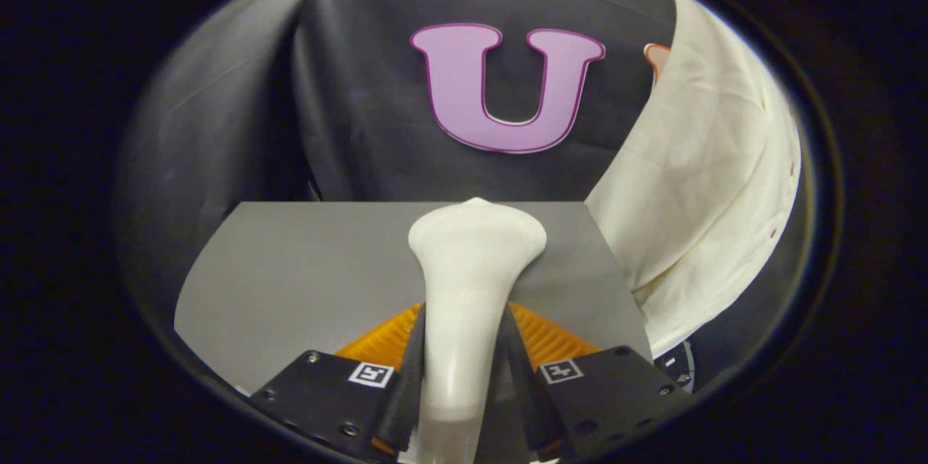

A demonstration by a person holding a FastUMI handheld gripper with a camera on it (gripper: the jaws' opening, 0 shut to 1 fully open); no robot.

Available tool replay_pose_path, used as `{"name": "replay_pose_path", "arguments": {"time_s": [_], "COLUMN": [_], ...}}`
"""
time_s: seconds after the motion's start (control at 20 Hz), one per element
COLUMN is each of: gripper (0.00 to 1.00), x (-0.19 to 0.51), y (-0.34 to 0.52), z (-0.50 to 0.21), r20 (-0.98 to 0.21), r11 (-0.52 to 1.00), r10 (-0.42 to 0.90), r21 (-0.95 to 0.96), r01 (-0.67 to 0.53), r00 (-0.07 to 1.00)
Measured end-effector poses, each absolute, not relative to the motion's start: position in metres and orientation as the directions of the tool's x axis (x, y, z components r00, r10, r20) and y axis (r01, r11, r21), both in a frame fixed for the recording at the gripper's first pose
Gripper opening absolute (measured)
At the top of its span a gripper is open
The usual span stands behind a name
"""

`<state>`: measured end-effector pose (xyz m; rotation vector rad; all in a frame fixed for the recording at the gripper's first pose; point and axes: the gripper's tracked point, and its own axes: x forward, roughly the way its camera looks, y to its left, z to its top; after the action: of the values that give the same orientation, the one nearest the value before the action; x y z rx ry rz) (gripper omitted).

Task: Iron the clothes twice with a garment steamer, once on the left side and once on the right side.

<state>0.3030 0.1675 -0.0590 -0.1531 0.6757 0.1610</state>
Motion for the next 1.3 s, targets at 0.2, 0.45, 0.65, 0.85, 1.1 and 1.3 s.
{"name": "replay_pose_path", "arguments": {"time_s": [0.2, 0.45, 0.65, 0.85, 1.1, 1.3], "gripper": [0.50, 0.41, 0.39, 0.39, 0.38, 0.38], "x": [0.300, 0.290, 0.265, 0.242, 0.178, 0.131], "y": [0.174, 0.183, 0.171, 0.142, 0.103, 0.074], "z": [-0.064, -0.030, 0.009, 0.029, 0.016, 0.018], "r20": [-0.643, -0.508, -0.385, -0.323, -0.322, -0.292], "r11": [0.979, 0.965, 0.964, 0.958, 0.958, 0.969], "r10": [0.151, 0.245, 0.266, 0.272, 0.268, 0.233], "r21": [-0.009, 0.046, 0.112, 0.181, 0.194, 0.149], "r01": [-0.204, -0.258, -0.241, -0.222, -0.213, -0.197], "r00": [0.751, 0.826, 0.884, 0.907, 0.908, 0.928]}}
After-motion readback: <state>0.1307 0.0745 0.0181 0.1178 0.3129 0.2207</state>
